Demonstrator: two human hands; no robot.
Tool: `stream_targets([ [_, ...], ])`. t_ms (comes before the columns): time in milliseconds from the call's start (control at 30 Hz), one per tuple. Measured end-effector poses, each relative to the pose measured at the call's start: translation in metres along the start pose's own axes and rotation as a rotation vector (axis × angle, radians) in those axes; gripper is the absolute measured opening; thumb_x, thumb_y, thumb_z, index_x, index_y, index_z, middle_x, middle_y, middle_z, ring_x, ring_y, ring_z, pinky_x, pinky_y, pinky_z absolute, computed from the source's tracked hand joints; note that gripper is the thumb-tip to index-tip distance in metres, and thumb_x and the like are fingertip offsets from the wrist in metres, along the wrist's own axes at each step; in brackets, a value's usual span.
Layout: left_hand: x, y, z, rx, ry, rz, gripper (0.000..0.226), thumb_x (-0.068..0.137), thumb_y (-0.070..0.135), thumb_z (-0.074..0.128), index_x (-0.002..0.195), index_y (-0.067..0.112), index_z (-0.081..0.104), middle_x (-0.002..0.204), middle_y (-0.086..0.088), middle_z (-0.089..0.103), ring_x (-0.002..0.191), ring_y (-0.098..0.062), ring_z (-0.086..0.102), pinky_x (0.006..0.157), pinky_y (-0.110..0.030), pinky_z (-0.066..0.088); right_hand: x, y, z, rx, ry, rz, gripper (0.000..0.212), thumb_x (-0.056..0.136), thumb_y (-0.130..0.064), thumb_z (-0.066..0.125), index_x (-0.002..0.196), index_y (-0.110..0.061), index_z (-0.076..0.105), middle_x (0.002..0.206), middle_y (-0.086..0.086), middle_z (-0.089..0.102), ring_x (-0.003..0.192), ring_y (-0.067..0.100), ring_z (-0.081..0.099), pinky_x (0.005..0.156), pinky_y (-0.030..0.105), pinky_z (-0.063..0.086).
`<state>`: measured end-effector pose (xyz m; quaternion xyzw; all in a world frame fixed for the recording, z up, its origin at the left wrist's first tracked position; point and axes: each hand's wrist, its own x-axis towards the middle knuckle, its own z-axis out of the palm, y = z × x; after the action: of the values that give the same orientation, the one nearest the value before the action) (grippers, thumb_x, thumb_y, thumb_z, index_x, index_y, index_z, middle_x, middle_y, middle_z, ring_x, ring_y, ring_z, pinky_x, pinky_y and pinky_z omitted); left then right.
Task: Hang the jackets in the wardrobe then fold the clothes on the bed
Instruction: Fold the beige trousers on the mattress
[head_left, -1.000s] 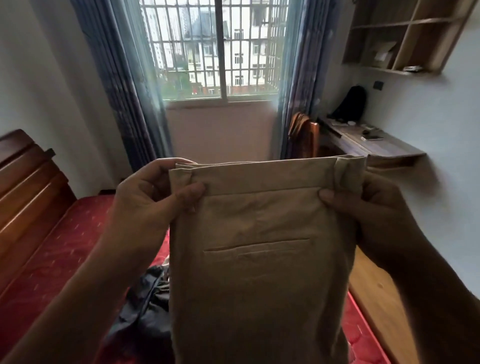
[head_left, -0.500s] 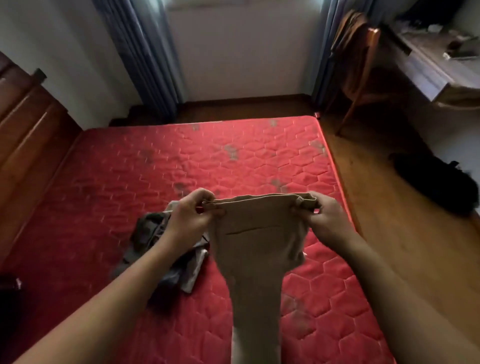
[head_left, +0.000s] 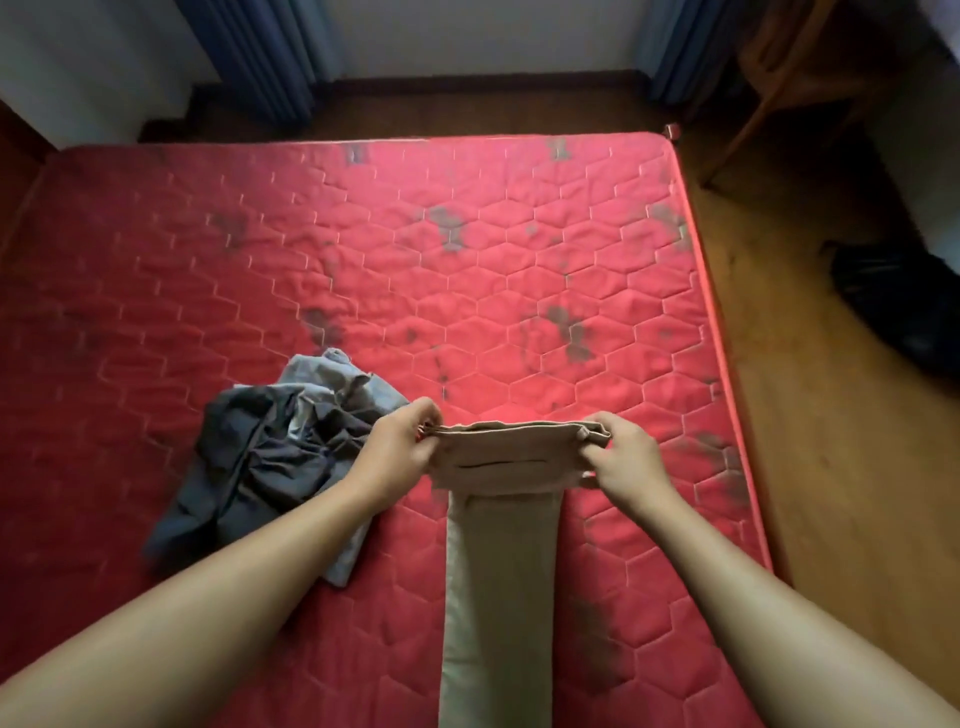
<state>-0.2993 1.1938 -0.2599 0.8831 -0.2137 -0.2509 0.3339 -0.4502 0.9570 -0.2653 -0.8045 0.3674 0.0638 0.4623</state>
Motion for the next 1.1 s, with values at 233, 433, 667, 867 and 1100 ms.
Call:
stream_targets([
  [233,0.157,0.000,-0.005,-0.012,0.134,0.001,0.013,0.081,0.004,0.070,0.082,0.013,0.061,0.077,-0.001,0.066,0.073,-0.019,0.058,0.061,-0.018,0.041,0.148,-0.036,0.000,-0.004,0.110,-0.104,0.018,0.083,-0.001,0.061,0.097,-0.011,0.067,0.092,0.007,0.071,0.091,0.028,0.063,0.081,0.039,0.048],
  [433,0.292,0.030,-0.031,0.097,0.259,0.067,0.017,0.085,0.000,0.059,0.100,0.007,0.064,0.096,-0.012,0.069,0.091,-0.027,0.062,0.079,-0.031,0.046,0.270,-0.091,-0.014,-0.019,0.213,-0.192,0.015,0.087,-0.004,0.055,0.097,-0.015,0.061,0.097,0.012,0.067,0.094,0.029,0.060,0.077,0.036,0.044],
  [667,0.376,0.036,-0.039,0.073,0.167,0.079,0.090,0.091,0.032,0.070,0.158,0.042,0.010,0.165,-0.017,0.005,0.146,-0.032,0.030,0.103,-0.023,0.028,0.350,-0.110,-0.010,0.100,0.164,-0.298,0.105,0.086,-0.037,0.076,0.159,-0.040,0.001,0.167,0.014,0.003,0.153,0.024,0.014,0.111,0.024,0.018],
  [867,0.290,-0.119,0.113,0.288,-0.077,0.022,0.072,0.100,0.031,0.057,0.160,0.020,0.018,0.167,-0.018,0.000,0.154,-0.031,0.005,0.123,-0.035,0.010,0.307,0.052,0.127,-0.544,-0.107,-0.278,0.075,0.098,-0.051,0.054,0.159,-0.023,0.021,0.168,0.010,0.006,0.155,0.028,0.005,0.124,0.048,0.016],
  [1100,0.219,-0.224,0.259,0.630,-0.238,0.044,0.071,0.101,0.059,0.028,0.158,0.037,-0.007,0.163,-0.012,-0.026,0.152,-0.030,-0.020,0.124,-0.050,0.003,0.265,0.197,0.248,-0.883,-0.186,-0.213,0.083,0.093,-0.073,0.031,0.159,-0.038,-0.004,0.167,0.005,-0.023,0.152,0.033,-0.023,0.116,0.072,-0.002],
])
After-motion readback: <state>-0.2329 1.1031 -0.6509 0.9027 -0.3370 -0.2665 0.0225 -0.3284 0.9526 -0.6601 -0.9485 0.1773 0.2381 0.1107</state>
